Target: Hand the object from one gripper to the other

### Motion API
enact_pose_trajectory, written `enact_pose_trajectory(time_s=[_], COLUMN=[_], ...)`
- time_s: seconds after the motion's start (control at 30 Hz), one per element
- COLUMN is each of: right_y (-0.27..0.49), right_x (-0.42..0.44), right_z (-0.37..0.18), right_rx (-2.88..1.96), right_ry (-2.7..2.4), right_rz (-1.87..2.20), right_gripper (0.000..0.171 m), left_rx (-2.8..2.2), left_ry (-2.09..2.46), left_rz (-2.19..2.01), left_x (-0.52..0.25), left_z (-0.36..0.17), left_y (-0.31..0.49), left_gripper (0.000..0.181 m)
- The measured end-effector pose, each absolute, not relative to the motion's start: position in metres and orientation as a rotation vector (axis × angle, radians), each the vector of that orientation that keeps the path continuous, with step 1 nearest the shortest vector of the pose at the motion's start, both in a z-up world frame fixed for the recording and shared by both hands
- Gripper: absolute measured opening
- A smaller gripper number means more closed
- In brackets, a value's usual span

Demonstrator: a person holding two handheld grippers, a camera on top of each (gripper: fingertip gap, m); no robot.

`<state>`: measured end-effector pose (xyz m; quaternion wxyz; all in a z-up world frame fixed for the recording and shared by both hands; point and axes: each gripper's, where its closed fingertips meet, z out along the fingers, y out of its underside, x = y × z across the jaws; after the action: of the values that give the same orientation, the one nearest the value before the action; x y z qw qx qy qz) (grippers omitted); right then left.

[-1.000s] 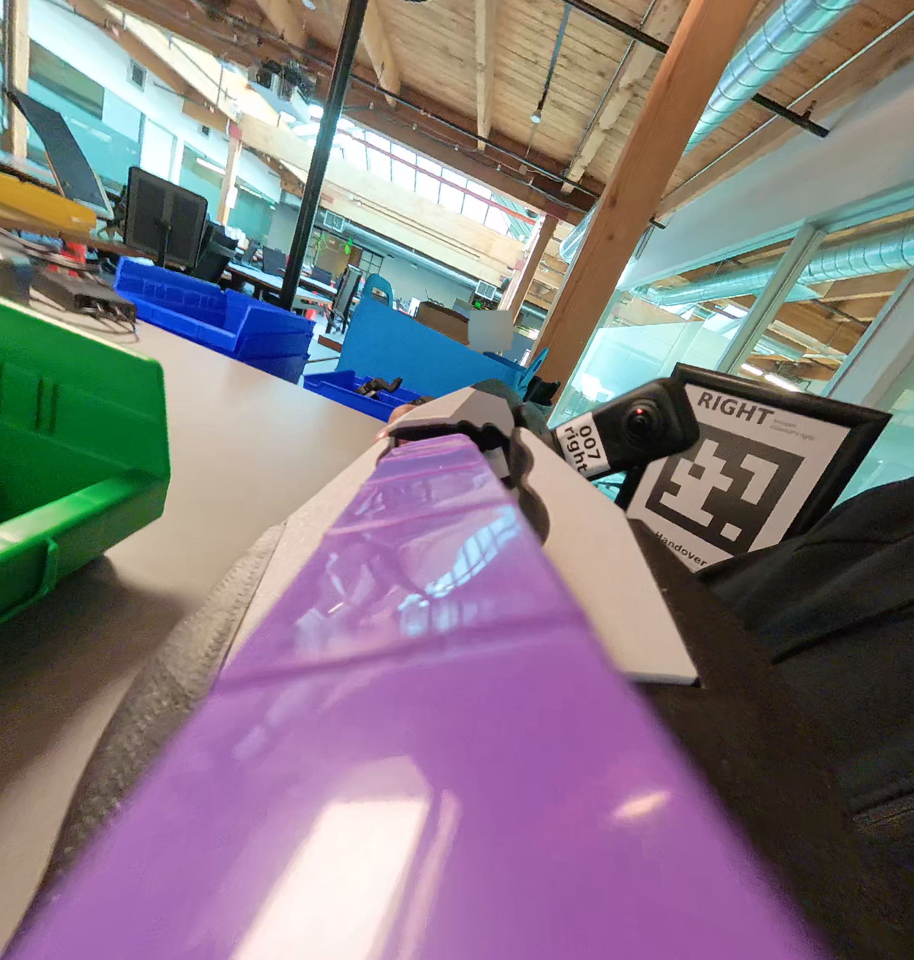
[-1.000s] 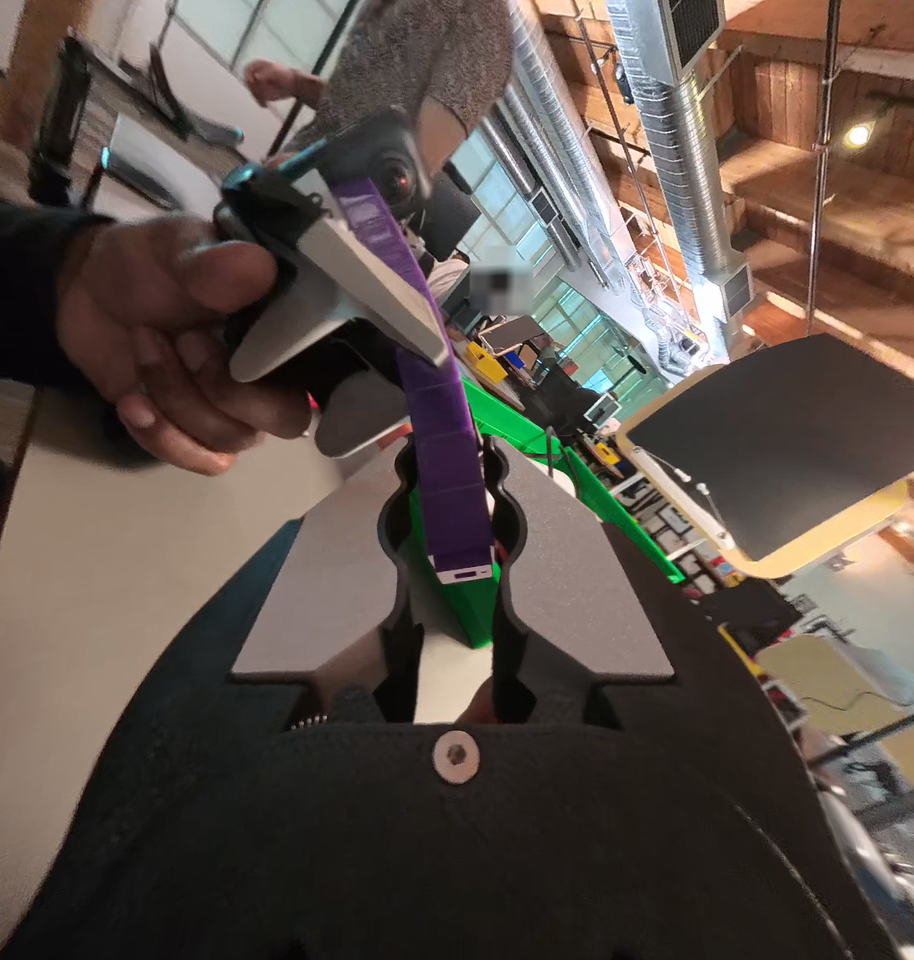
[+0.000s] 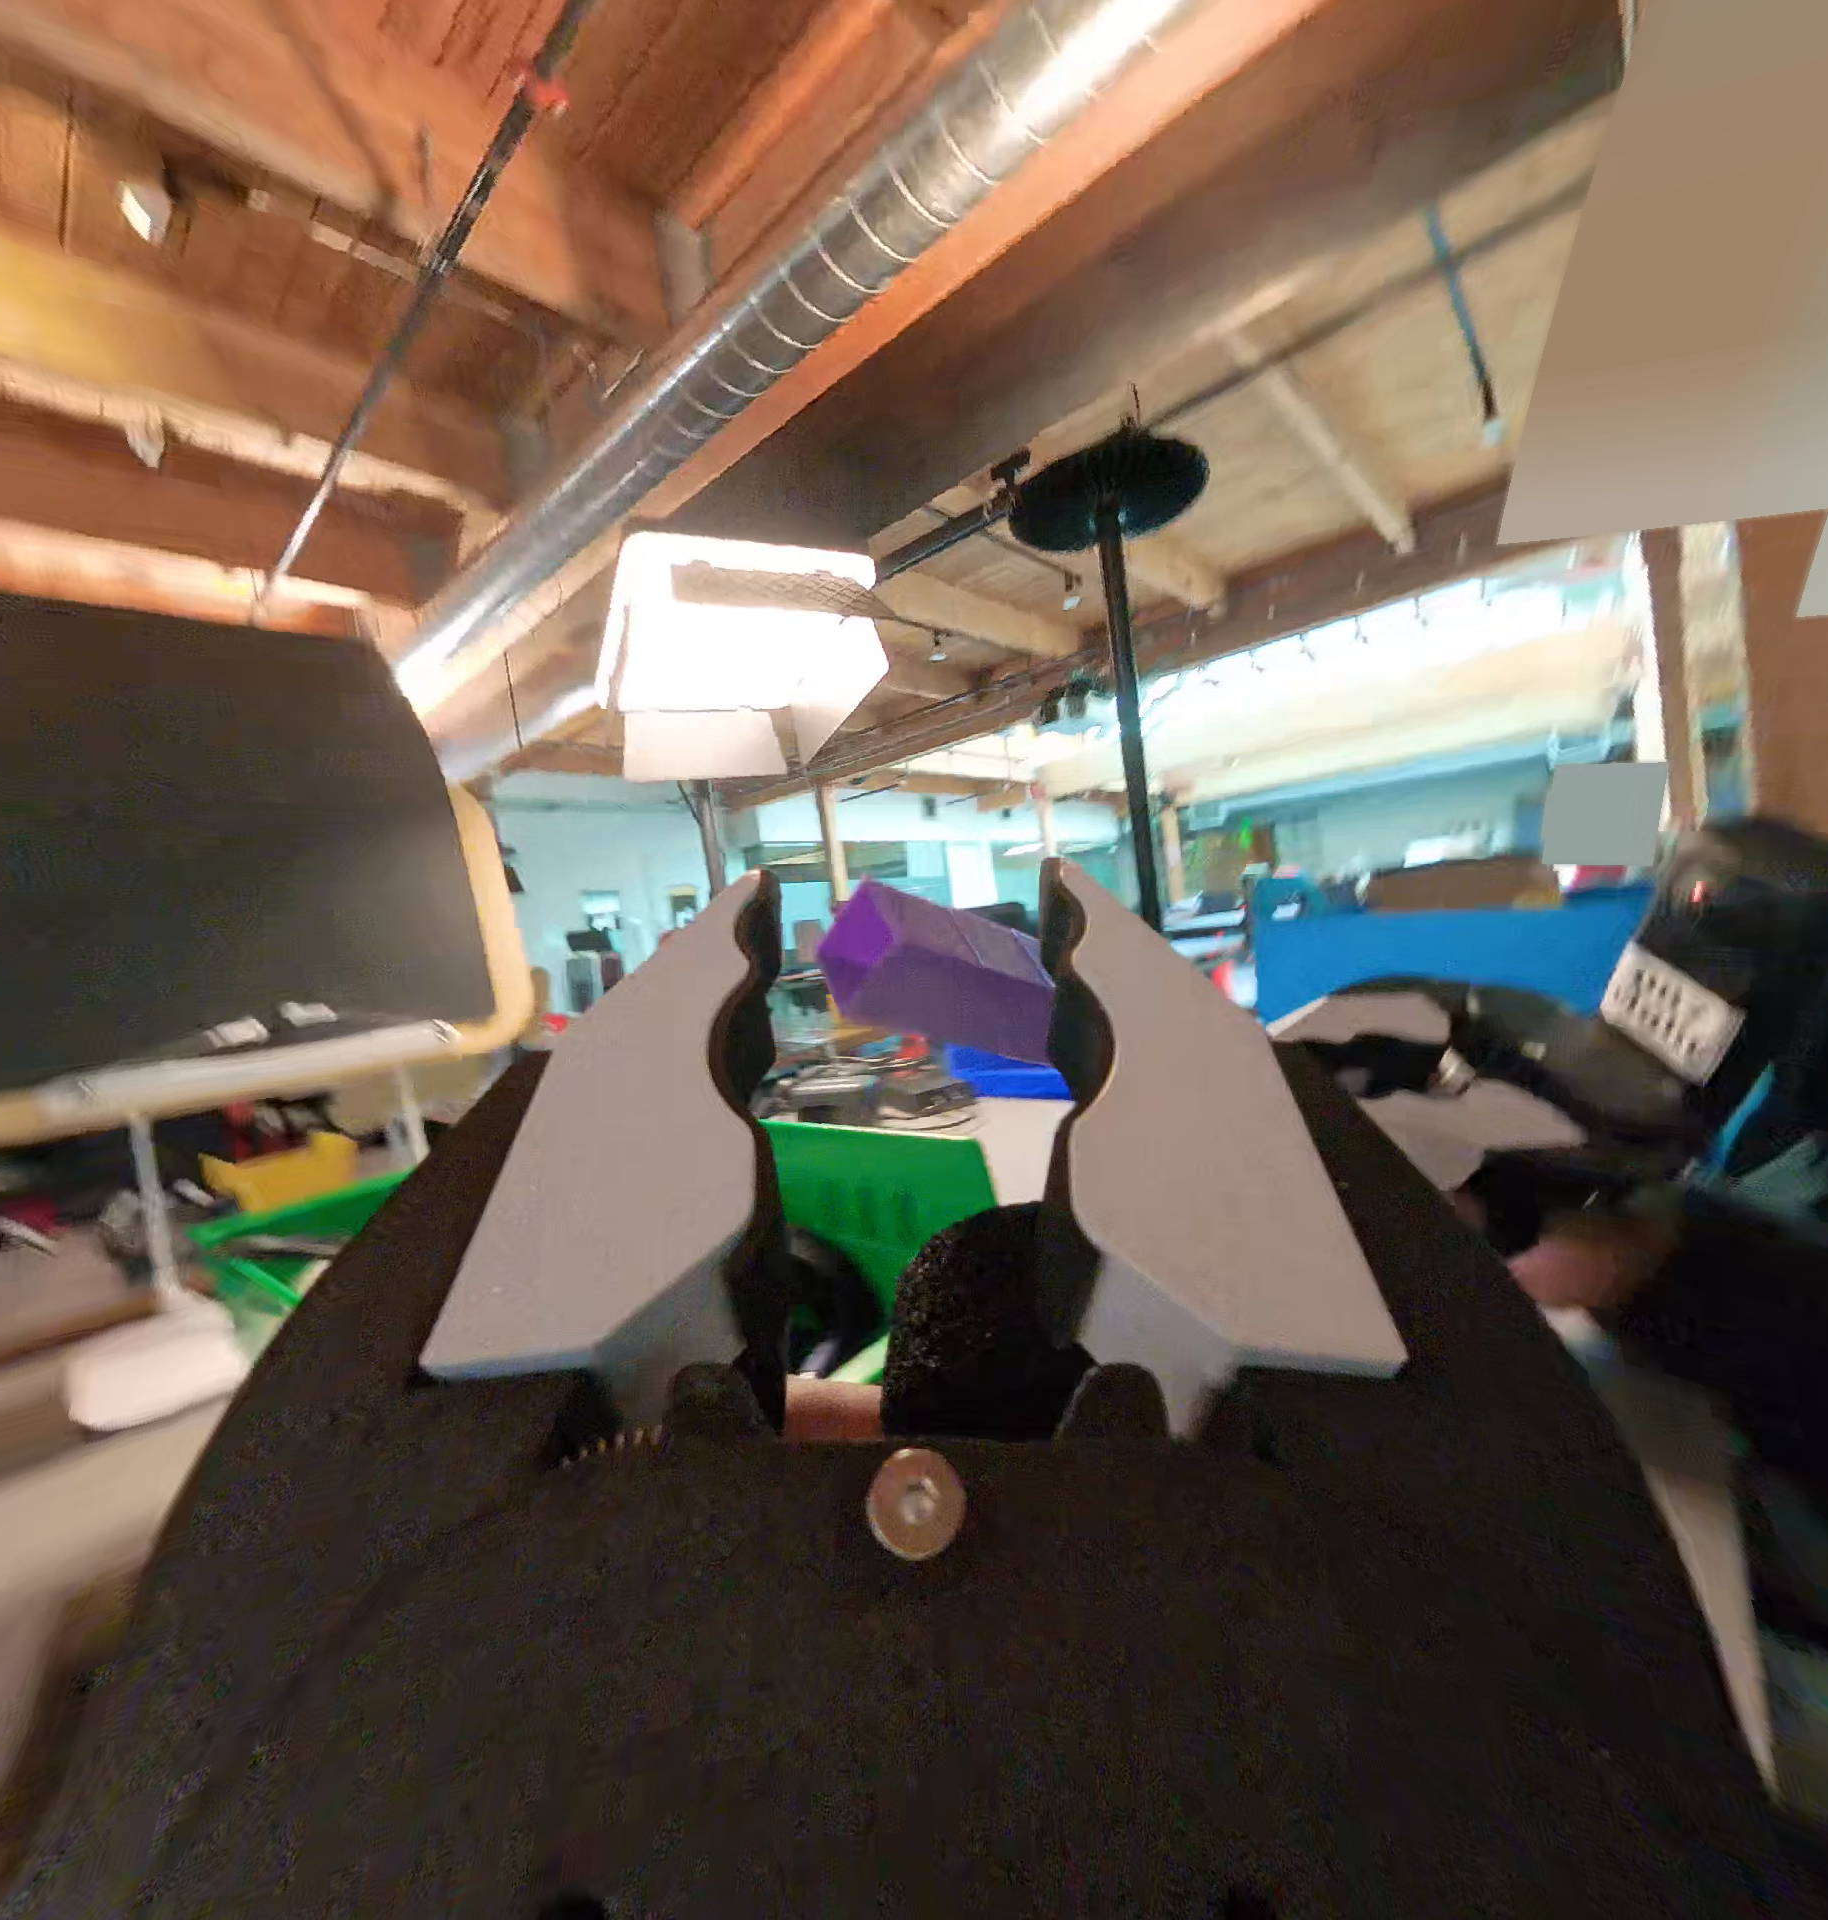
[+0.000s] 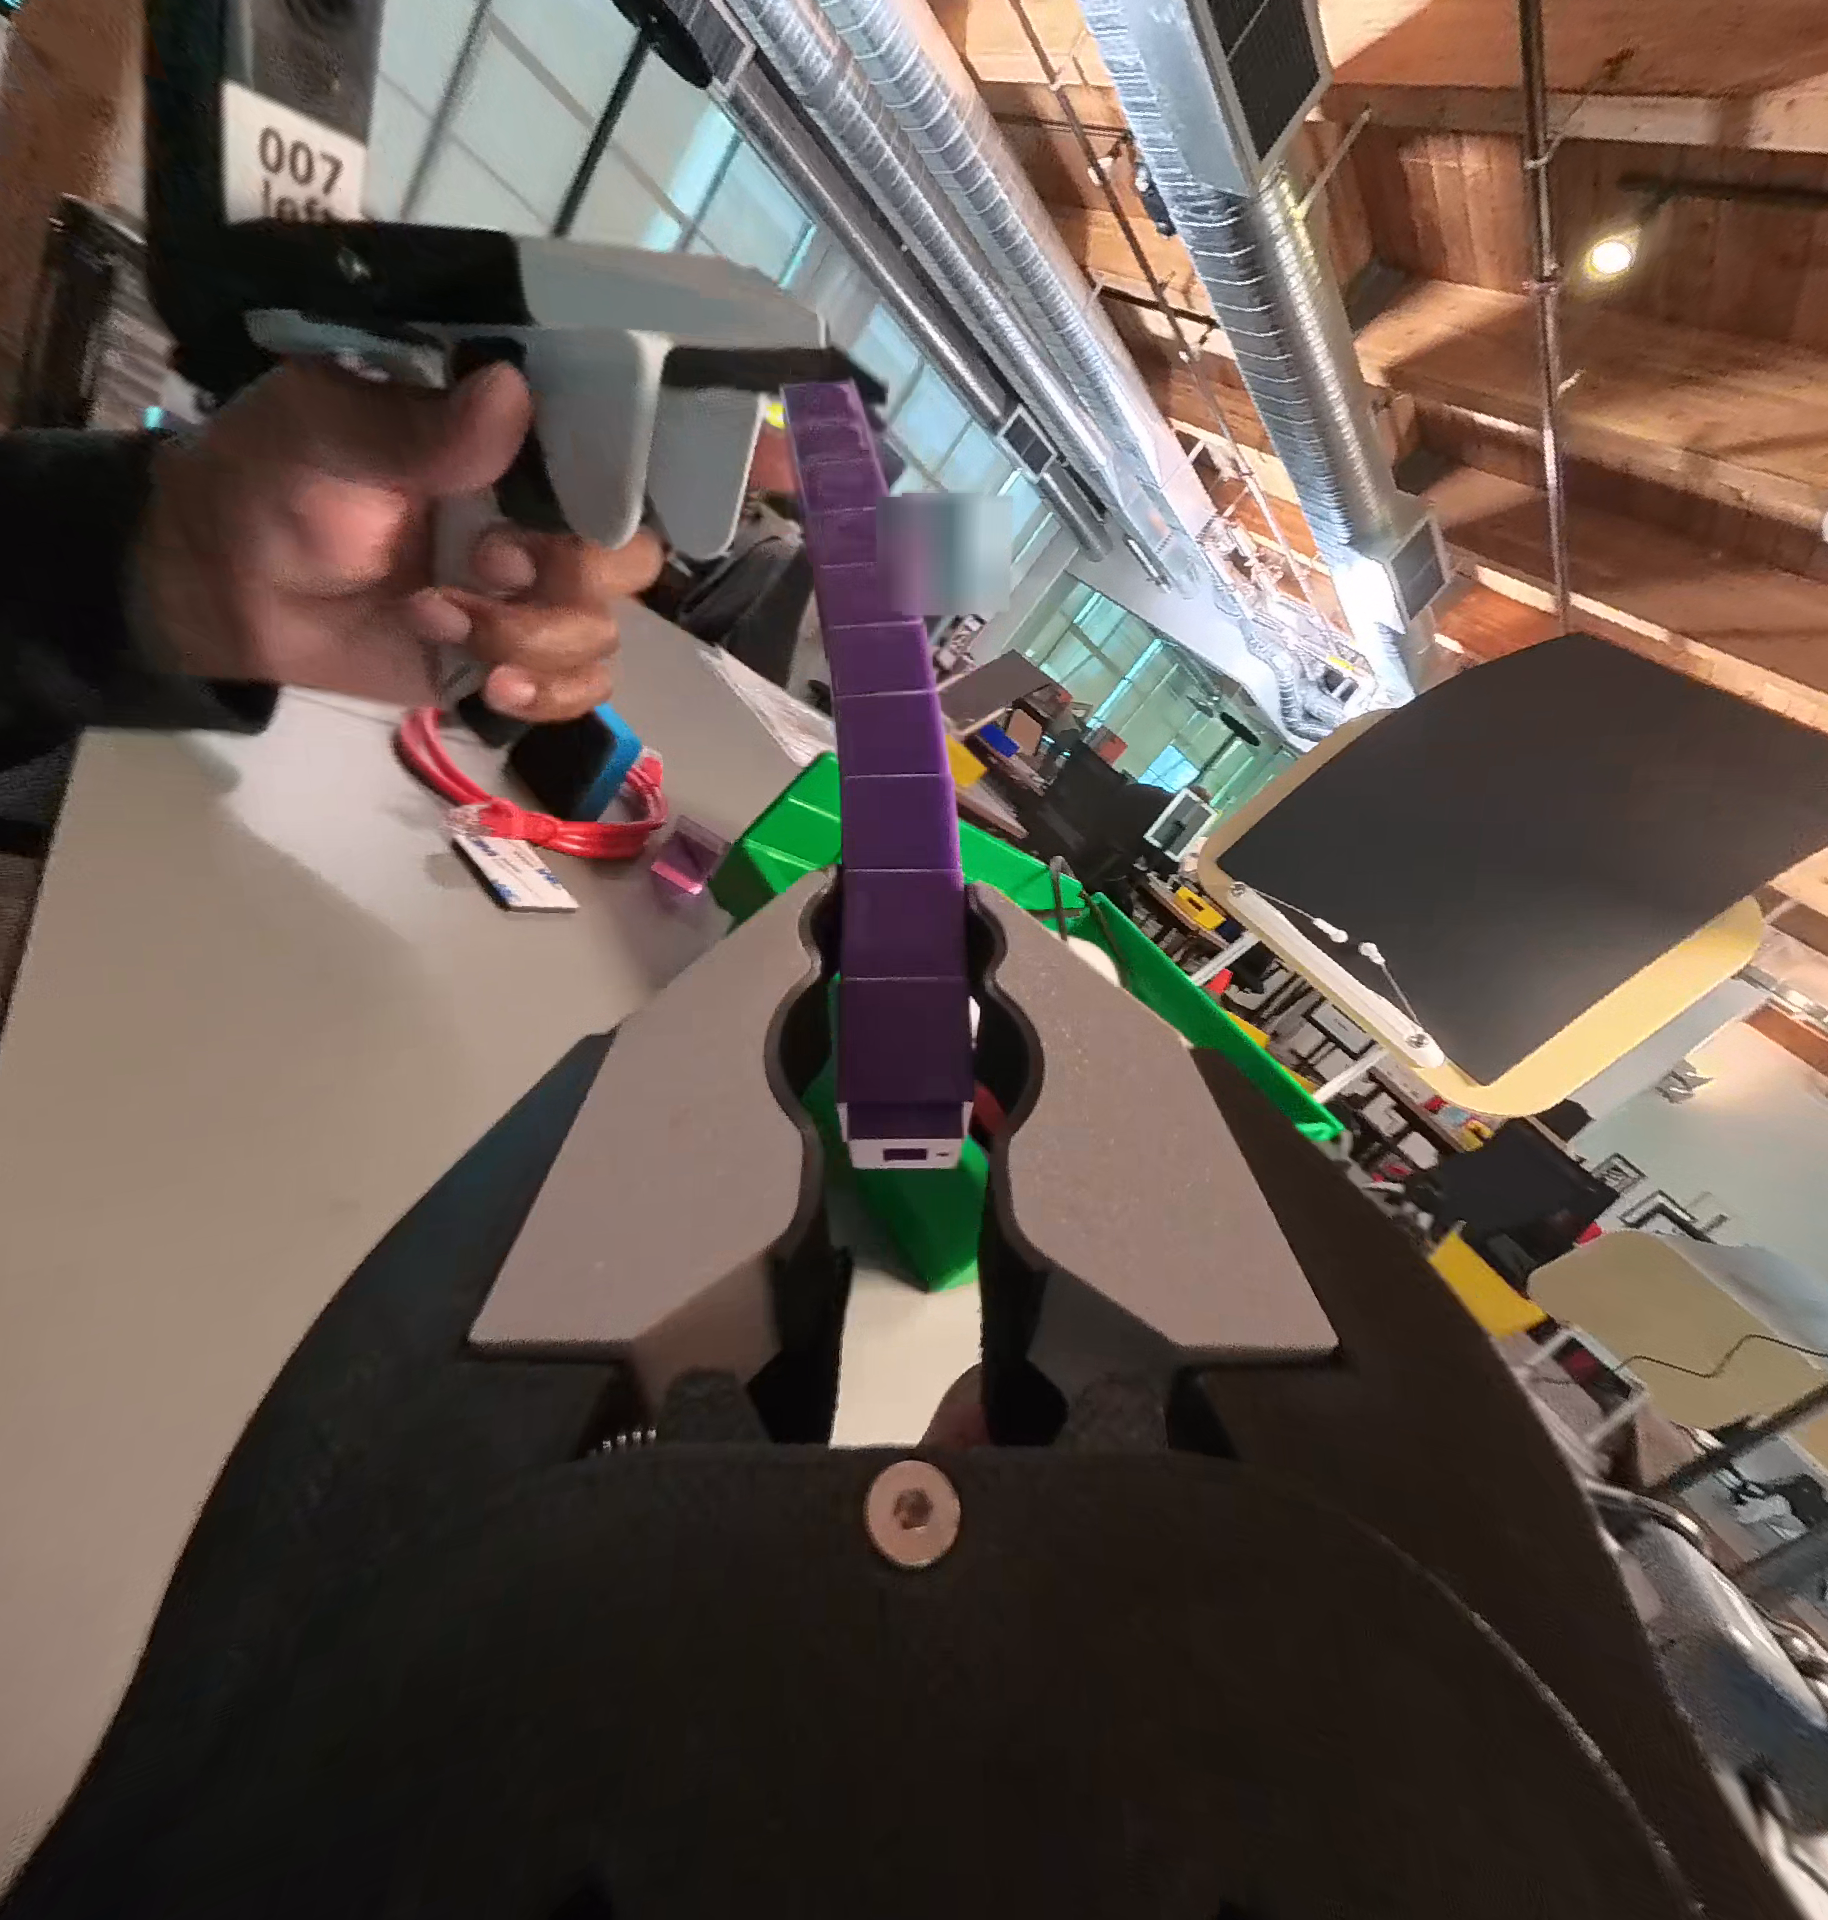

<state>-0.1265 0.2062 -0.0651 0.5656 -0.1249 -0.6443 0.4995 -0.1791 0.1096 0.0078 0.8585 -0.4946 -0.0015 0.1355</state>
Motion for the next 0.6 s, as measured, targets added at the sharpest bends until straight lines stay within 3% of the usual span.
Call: enact_pose_trajectory(time_s=[0.17,0.6], right_y=[0.200,0.198], right_x=[-0.119,-0.116], right_z=[-0.073,-0.089], right_rx=[-0.241,-0.240], right_ry=[-1.592,-1.708], right_rz=[1.213,1.231], right_gripper=[0.022,0.023], left_rx=[-1.130,-1.385], left_ry=[0.279,0.469], left_rz=[0.302,0.397], left_x=[-0.156,-0.155], left_z=[-0.002,-0.058], left_y=[0.099,0.121], left_gripper=[0.052,0.047])
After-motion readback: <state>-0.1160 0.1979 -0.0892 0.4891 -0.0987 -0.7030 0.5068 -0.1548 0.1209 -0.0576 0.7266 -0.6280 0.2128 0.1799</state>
